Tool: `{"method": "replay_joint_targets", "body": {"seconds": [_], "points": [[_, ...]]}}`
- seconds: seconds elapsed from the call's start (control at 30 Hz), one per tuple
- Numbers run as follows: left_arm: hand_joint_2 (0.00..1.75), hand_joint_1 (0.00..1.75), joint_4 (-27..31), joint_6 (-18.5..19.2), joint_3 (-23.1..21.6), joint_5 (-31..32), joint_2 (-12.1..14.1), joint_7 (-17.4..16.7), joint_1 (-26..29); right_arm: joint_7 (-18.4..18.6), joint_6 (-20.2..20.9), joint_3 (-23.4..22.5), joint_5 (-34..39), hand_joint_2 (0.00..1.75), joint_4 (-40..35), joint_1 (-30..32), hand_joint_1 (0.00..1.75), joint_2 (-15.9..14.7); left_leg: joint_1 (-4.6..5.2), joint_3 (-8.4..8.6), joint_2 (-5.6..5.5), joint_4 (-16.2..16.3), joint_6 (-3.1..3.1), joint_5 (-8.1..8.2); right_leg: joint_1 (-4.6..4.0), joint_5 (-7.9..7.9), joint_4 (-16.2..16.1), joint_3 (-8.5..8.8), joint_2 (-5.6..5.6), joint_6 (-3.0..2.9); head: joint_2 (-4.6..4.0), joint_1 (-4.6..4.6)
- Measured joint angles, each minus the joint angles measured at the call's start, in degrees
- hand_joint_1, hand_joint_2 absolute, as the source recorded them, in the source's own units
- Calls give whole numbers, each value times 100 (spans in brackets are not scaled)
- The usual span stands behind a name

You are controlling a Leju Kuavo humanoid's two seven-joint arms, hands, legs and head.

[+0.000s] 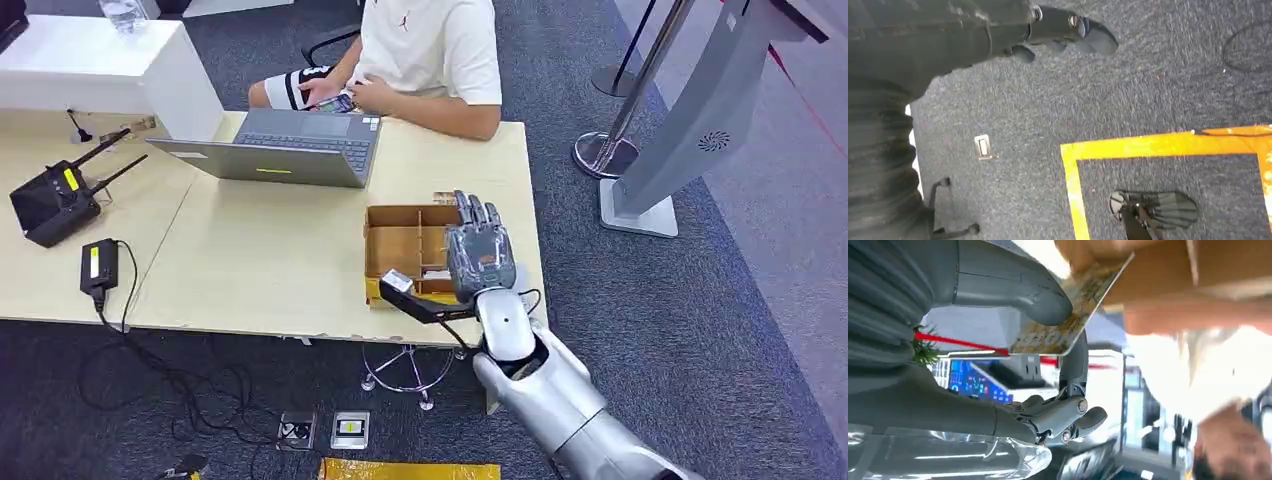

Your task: Pass the card to the sensor for recognition and then transmit it.

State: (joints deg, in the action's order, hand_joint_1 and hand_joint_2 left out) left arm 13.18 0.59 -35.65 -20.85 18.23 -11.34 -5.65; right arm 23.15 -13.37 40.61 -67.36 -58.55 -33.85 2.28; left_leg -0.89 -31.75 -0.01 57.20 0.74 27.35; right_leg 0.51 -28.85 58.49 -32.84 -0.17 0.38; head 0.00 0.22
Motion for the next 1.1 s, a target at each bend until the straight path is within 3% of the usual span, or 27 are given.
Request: {"method": "replay_joint_targets", "body": {"seconds": [0.17, 0.37, 0.53, 0.63, 0.77, 0.87, 1.03, 1.07, 1.1], "points": [[175, 0, 0, -7, 0, 50, -2, 18, 8, -37, -547, -254, -166, 175, -732, 115, 175, -118, 0, 0, 3, 0, 0, 0, 0, 0, 0, -1, 3, 0, 0, 0], [175, 0, 0, -11, -2, 129, -2, 72, 9, -70, -551, -477, -123, 175, -1497, 190, 175, -232, 0, 0, 5, 0, 0, 0, 0, 0, 0, -1, 4, 0, 0, 0], [175, 0, 0, -4, -15, 284, -24, 129, 6, -323, -571, -503, 144, 175, -1568, 91, 175, -245, 0, -4, 4, -1, 0, 0, 0, 0, 2, 1, 2, 0, 0, 0], [175, 0, 0, 7, -20, 396, -39, 193, -13, -387, -573, -464, -7, 175, -1047, -341, 175, -105, 0, -2, 6, -1, 1, -1, 0, 1, 3, 1, 3, 0, 0, 0], [175, 0, 0, 85, -24, 536, -52, 192, -67, -470, -241, -359, -197, 175, -17, -904, 175, 157, -2, -5, -3, -1, 6, -6, -1, 1, 5, 1, -6, 0, 0, 0], [175, 0, 0, 124, -33, 616, -61, 173, -159, -306, -116, -256, -339, 175, 827, -1277, 175, 400, -3, -7, -8, -1, 6, -7, -2, 1, 5, 0, -11, -1, 0, 0], [175, 0, 0, 155, -39, 693, -90, 171, -237, -140, -33, -179, -486, 175, 1576, -1588, 175, 540, -2, -7, -9, 0, 6, -7, -2, 0, 4, -1, -12, -1, 0, 0], [175, 0, 0, 181, -44, 728, -98, 171, -255, -76, 13, -151, -566, 175, 1766, -1662, 166, 548, -1, -6, -9, 0, 6, -7, -1, 0, 3, -2, -10, -1, 0, -2], [175, 0, -2, 186, -46, 751, -101, 171, -269, -39, 41, -142, -623, 175, 1850, -1697, 9, 546, -1, -7, -8, 0, 6, -7, -1, 0, 3, -2, -9, -1, 0, 0]]}}
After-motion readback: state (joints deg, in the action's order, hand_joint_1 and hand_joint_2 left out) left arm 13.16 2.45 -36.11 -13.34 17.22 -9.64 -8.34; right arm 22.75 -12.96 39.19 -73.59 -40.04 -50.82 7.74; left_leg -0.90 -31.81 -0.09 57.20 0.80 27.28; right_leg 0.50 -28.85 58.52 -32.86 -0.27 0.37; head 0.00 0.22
